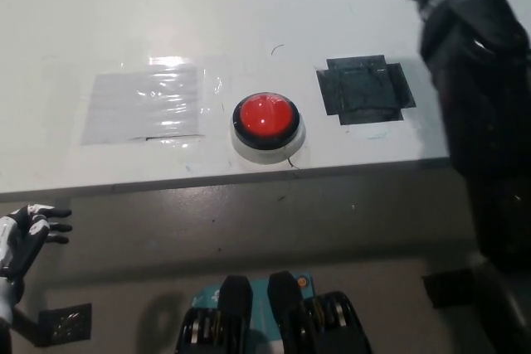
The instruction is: The robot uses its right hand to make a fist and press the red button kept in the middle of the desk
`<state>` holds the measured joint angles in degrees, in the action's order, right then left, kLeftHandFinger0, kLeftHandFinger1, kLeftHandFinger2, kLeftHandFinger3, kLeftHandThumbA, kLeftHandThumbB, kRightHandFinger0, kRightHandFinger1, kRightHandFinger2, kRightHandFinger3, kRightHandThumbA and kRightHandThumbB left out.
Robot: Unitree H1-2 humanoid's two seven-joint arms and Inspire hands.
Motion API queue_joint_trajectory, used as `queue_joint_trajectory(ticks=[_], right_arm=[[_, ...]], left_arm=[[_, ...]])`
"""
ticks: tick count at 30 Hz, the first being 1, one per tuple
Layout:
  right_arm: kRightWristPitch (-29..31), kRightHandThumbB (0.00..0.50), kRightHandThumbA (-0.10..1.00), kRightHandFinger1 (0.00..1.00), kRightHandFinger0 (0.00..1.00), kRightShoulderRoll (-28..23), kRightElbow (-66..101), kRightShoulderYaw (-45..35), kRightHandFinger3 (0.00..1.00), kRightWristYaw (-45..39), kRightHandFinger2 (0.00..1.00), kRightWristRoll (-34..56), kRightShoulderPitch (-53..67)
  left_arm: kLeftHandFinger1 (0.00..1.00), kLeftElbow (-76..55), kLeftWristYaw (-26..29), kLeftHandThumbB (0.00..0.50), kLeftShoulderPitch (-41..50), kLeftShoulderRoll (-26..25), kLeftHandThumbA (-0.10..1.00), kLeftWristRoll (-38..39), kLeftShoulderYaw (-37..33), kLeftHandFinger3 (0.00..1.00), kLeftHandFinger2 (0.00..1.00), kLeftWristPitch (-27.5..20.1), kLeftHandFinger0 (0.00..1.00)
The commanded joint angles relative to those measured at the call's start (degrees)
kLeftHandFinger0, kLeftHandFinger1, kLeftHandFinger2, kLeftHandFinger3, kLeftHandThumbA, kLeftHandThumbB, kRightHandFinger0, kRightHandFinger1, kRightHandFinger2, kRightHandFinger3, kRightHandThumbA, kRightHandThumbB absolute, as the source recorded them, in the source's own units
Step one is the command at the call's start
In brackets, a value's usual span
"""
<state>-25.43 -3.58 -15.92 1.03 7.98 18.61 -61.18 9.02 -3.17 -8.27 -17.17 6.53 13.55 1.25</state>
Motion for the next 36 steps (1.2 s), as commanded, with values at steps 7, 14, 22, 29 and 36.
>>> queue_joint_trajectory(ticks=[7,14,22,29,36], right_arm=[[9.1,0.109,0.64,0.01,0.00,6.9,-9.5,2.5,0.31,-4.9,0.31,-4.4,-6.2],[14.4,0.028,0.55,0.00,0.00,12.2,-16.2,3.3,0.32,-8.7,0.27,-4.3,-1.7],[18.2,0.027,0.57,0.00,0.00,13.8,-19.5,3.2,0.25,-9.4,0.21,-5.9,4.4],[18.0,0.016,0.56,0.00,0.00,12.9,-19.8,1.8,0.28,-10.5,0.23,-5.2,8.0],[18.7,0.007,0.58,0.00,0.00,11.3,-19.8,1.2,0.31,-11.3,0.26,-5.5,10.0]], left_arm=[[0.49,-0.7,0.4,0.022,-1.2,-0.3,0.56,-0.2,0.0,0.53,0.56,-2.2,0.48],[0.50,-0.6,0.0,0.027,-1.9,-0.7,0.57,0.2,-0.1,0.56,0.58,-1.8,0.49],[0.49,-2.1,0.5,0.010,-2.1,-1.0,0.57,-0.7,-0.1,0.51,0.56,-0.3,0.48],[0.46,-1.4,0.0,0.012,-2.5,-0.7,0.56,0.5,0.2,0.52,0.53,-1.2,0.45],[0.46,-1.1,0.3,0.043,-2.5,-0.7,0.58,0.1,0.3,0.51,0.52,-1.5,0.44]])
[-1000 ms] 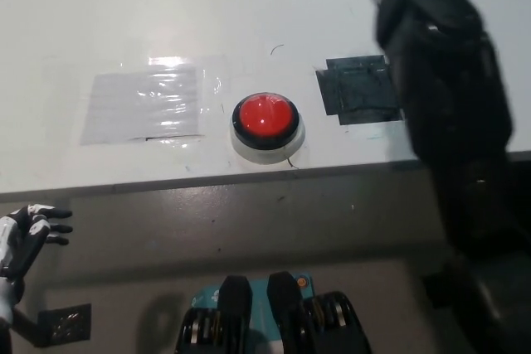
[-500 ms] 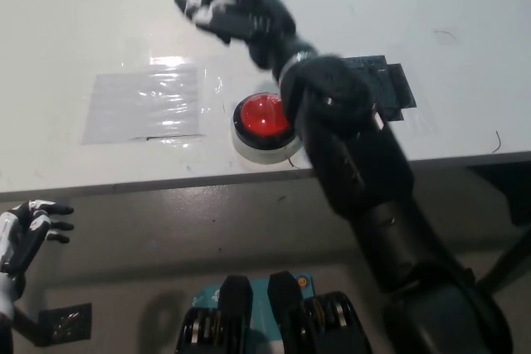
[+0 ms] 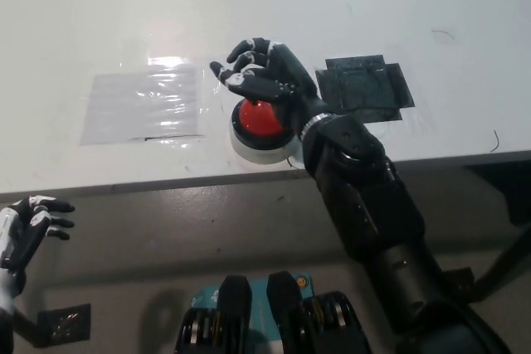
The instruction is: The robot uses its right hand to make a fist and press the red button kept in the middle of the desk
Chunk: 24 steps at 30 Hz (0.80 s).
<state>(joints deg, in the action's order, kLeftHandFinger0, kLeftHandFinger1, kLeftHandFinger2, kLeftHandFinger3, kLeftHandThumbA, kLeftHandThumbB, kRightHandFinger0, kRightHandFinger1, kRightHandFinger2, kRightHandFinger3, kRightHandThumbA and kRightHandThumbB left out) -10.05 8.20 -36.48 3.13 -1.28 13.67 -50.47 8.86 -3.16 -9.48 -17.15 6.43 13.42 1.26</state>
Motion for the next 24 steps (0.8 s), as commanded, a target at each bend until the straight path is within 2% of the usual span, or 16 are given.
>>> queue_joint_trajectory(ticks=[1,5,6,8,9,10,11,15,16,18,19,21,22,24], right_arm=[[3.4,0.002,0.58,0.00,0.00,-0.7,0.8,-1.4,0.32,-2.1,0.27,-0.2,-0.9],[3.2,0.010,0.59,0.00,0.00,-0.8,0.8,-1.8,0.32,-2.6,0.28,-0.4,-0.2],[2.9,0.007,0.59,0.00,0.00,-0.7,1.1,-1.8,0.32,-2.5,0.28,-0.4,0.1],[2.7,0.000,0.58,0.00,0.00,-0.3,1.2,-1.9,0.32,-2.2,0.28,-0.5,0.7],[2.7,0.000,0.50,0.00,0.00,-0.3,1.3,-2.0,0.30,-2.2,0.26,-0.5,0.7],[2.6,0.006,0.54,0.00,0.00,0.1,1.1,-2.3,0.31,-2.3,0.26,0.0,1.3],[2.5,0.003,0.56,0.00,0.00,0.3,1.0,-2.2,0.32,-2.4,0.28,-0.2,1.8],[1.4,0.005,0.59,0.00,0.00,0.7,0.8,-2.4,0.33,-1.7,0.29,-0.5,2.3],[0.6,0.000,0.59,0.00,0.00,1.0,0.7,-2.6,0.33,-1.7,0.29,-0.1,3.0],[0.5,0.000,0.57,0.00,0.00,1.4,0.5,-2.9,0.33,-1.6,0.29,0.0,3.5],[0.3,0.000,0.58,0.00,0.00,1.6,0.5,-2.6,0.31,-1.7,0.29,-0.3,4.4],[0.4,0.005,0.56,0.00,0.00,1.7,0.3,-2.3,0.29,-2.3,0.28,-0.6,5.2],[0.2,0.004,0.58,0.00,0.00,1.7,0.4,-2.1,0.29,-2.3,0.29,-0.9,5.8],[0.8,0.000,0.60,0.00,0.00,1.6,-0.5,-2.4,0.27,-3.3,0.27,-0.3,6.0]], left_arm=[[0.45,-0.6,0.2,0.039,-2.0,-0.8,0.58,0.4,0.4,0.52,0.52,-1.8,0.44],[0.47,-0.6,-0.1,0.031,-2.7,-1.0,0.57,0.9,0.5,0.53,0.54,-1.1,0.46],[0.50,-0.9,-0.2,0.025,-2.8,-1.0,0.57,1.2,0.6,0.55,0.58,-0.5,0.48],[0.48,-0.6,-0.4,0.019,-3.2,-1.1,0.56,1.1,0.5,0.54,0.55,-1.1,0.46],[0.47,-0.7,-0.4,0.022,-3.4,-1.2,0.56,1.0,0.5,0.53,0.55,-1.0,0.46],[0.47,-0.6,-0.5,0.017,-3.5,-1.3,0.56,0.9,0.4,0.53,0.55,-1.2,0.45],[0.46,-0.8,-0.4,0.033,-3.5,-1.4,0.57,0.6,0.3,0.52,0.54,-0.8,0.44],[0.45,-0.8,-0.3,0.031,-3.9,-1.5,0.58,0.7,0.5,0.51,0.53,-0.3,0.43],[0.45,-0.8,-0.5,0.014,-3.9,-1.6,0.58,0.6,0.4,0.52,0.53,-0.8,0.43],[0.45,-0.6,-0.6,0.015,-4.0,-1.7,0.57,0.6,0.3,0.52,0.52,-1.4,0.44],[0.52,-0.7,-0.3,0.027,-4.0,-1.7,0.58,0.1,0.3,0.56,0.59,-0.9,0.52],[0.51,-1.3,-0.3,0.017,-3.8,-1.6,0.57,0.4,0.4,0.54,0.58,-0.4,0.50],[0.53,-1.5,-0.1,0.028,-3.8,-1.6,0.58,0.0,0.3,0.55,0.59,0.1,0.52],[0.49,-0.9,-0.5,0.017,-4.5,-1.9,0.57,0.6,0.4,0.53,0.56,-0.3,0.48]])
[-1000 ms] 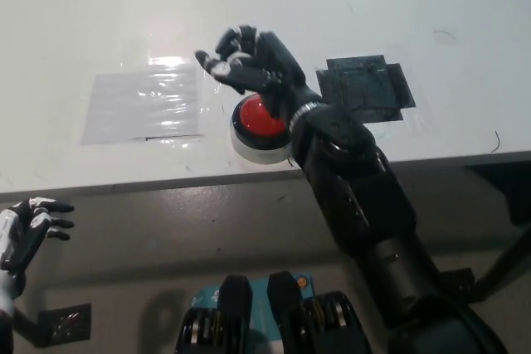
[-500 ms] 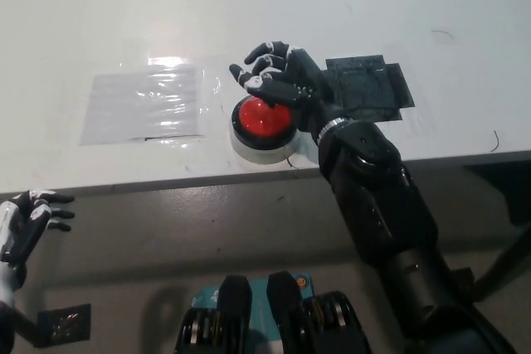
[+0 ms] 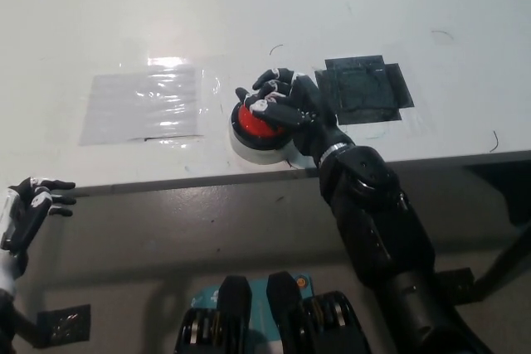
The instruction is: The robot uses its right hand to make a fist and press the red button kept in the middle of the desk
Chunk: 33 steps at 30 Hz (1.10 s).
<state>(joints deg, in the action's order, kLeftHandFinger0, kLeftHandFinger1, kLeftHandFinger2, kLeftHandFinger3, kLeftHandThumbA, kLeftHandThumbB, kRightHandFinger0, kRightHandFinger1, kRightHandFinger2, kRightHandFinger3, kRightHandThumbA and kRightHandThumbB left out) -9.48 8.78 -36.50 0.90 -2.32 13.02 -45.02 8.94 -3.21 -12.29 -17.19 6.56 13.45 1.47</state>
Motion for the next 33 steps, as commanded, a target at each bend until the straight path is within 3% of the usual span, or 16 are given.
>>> queue_joint_trajectory(ticks=[1,6,8,9,11,15,18,20,23,28,30,32,33], right_arm=[[0.2,0.000,0.60,0.00,0.00,1.0,-0.5,-0.2,0.27,-2.3,0.27,0.4,0.6],[-2.2,0.000,0.59,0.00,0.00,1.4,0.1,-1.5,0.25,-2.6,0.25,1.8,2.8],[-2.2,0.000,0.60,0.00,0.00,1.0,0.0,-1.7,0.23,-3.5,0.23,2.2,3.6],[-2.8,0.033,0.60,0.00,0.00,1.0,-0.1,-2.1,0.29,-3.3,0.27,2.5,4.1],[-4.7,0.050,0.59,0.00,0.00,0.9,0.4,-2.5,0.32,-2.1,0.30,2.3,5.2],[-5.6,0.039,0.57,0.00,0.00,1.0,1.1,-3.0,0.34,-1.8,0.34,2.3,6.0],[-5.7,0.056,0.57,0.02,0.00,1.0,1.0,-3.0,0.39,-1.9,0.37,2.2,5.9],[-5.5,0.033,0.59,0.01,0.00,0.8,0.9,-2.3,0.41,-2.5,0.37,1.7,5.7],[-5.3,0.033,0.59,0.00,0.00,0.9,0.8,-2.2,0.38,-2.6,0.37,1.6,5.6],[-5.1,0.036,0.58,0.00,0.00,1.1,0.6,-2.0,0.32,-2.5,0.33,1.5,5.4],[-5.4,0.041,0.58,0.00,0.00,1.3,0.7,-2.2,0.31,-2.4,0.33,1.7,5.3],[-6.1,0.042,0.58,0.00,0.00,1.4,1.4,-2.3,0.31,-2.3,0.33,1.9,5.1],[-6.3,0.038,0.58,0.01,0.00,1.3,1.8,-2.3,0.32,-2.5,0.34,2.1,5.0]], left_arm=[[0.49,-1.0,-0.5,0.016,-1.7,-1.9,0.57,0.4,0.4,0.53,0.56,-0.5,0.48],[0.50,-0.9,-0.2,0.020,-2.1,-2.3,0.57,-0.3,0.2,0.55,0.58,-0.5,0.48],[0.45,-0.8,-0.7,0.006,-2.1,-2.2,0.55,0.4,0.3,0.52,0.53,-1.0,0.43],[0.48,-1.0,-0.6,0.023,-2.0,-2.4,0.58,0.0,0.2,0.53,0.55,-0.6,0.47],[0.50,-1.2,-0.3,0.007,-1.8,-2.6,0.59,-0.6,0.1,0.54,0.56,-0.2,0.49],[0.47,-1.0,-0.7,0.005,-1.8,-2.4,0.55,0.5,0.5,0.53,0.54,-0.4,0.45],[0.50,-0.9,-0.4,0.010,-1.8,-2.5,0.57,-0.3,0.2,0.55,0.57,-0.7,0.49],[0.49,-1.1,-0.7,0.006,-1.8,-2.3,0.55,0.4,0.5,0.52,0.55,-0.7,0.47],[0.45,-1.6,-0.9,0.009,-1.8,-2.4,0.55,0.6,0.5,0.50,0.52,0.2,0.42],[0.49,-1.0,-1.0,0.019,-1.6,-2.9,0.59,-0.5,0.1,0.54,0.56,-0.4,0.47],[0.45,-1.3,-1.1,0.006,-1.4,-2.7,0.58,-0.2,0.2,0.52,0.53,-0.6,0.43],[0.46,-1.9,-0.7,0.022,-1.2,-2.7,0.59,-0.6,0.1,0.53,0.54,0.6,0.44],[0.46,-1.9,-0.8,0.004,-1.0,-2.4,0.57,0.0,0.4,0.53,0.54,0.5,0.44]])
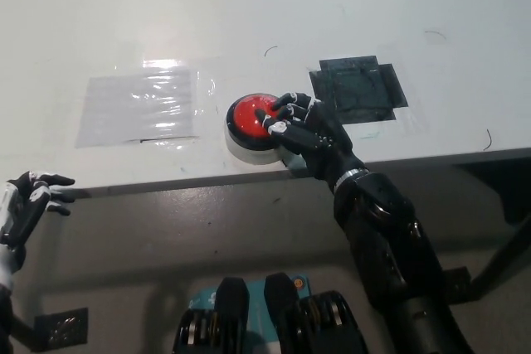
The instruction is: The robot uses its right hand to make a fist and press the red button kept in the middle of the desk
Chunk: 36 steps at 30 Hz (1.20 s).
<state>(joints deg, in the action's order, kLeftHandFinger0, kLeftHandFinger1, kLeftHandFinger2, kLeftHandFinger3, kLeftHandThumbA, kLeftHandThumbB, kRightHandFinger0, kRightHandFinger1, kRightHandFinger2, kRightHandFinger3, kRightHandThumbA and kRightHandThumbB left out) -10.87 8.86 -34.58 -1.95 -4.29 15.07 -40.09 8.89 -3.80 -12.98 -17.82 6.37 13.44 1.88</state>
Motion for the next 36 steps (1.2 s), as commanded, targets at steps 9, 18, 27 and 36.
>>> queue_joint_trajectory(ticks=[9,18,27,36], right_arm=[[-6.5,0.043,0.63,0.00,0.00,-0.7,4.3,-0.7,0.32,-0.4,0.29,1.0,-7.6],[-16.0,0.066,0.58,0.03,0.00,-2.7,17.6,-6.0,0.41,2.1,0.35,4.4,-13.7],[-16.1,0.047,0.62,0.10,0.00,-10.5,25.0,-8.7,0.50,3.2,0.42,10.3,-12.9],[-16.1,0.053,0.61,0.23,0.00,-17.5,34.1,-9.4,0.56,8.2,0.49,14.2,-6.5]], left_arm=[[0.50,-1.5,-1.0,0.005,0.4,-2.0,0.57,0.8,0.5,0.53,0.57,-0.6,0.49],[0.46,-1.7,-0.5,0.015,1.7,-1.9,0.57,-0.1,0.4,0.53,0.54,-0.4,0.44],[0.50,-1.7,-1.5,0.002,2.3,-2.4,0.58,0.7,0.6,0.54,0.57,-0.6,0.49],[0.48,-2.1,-0.9,0.004,2.5,-2.1,0.54,0.5,0.7,0.52,0.54,0.2,0.47]])
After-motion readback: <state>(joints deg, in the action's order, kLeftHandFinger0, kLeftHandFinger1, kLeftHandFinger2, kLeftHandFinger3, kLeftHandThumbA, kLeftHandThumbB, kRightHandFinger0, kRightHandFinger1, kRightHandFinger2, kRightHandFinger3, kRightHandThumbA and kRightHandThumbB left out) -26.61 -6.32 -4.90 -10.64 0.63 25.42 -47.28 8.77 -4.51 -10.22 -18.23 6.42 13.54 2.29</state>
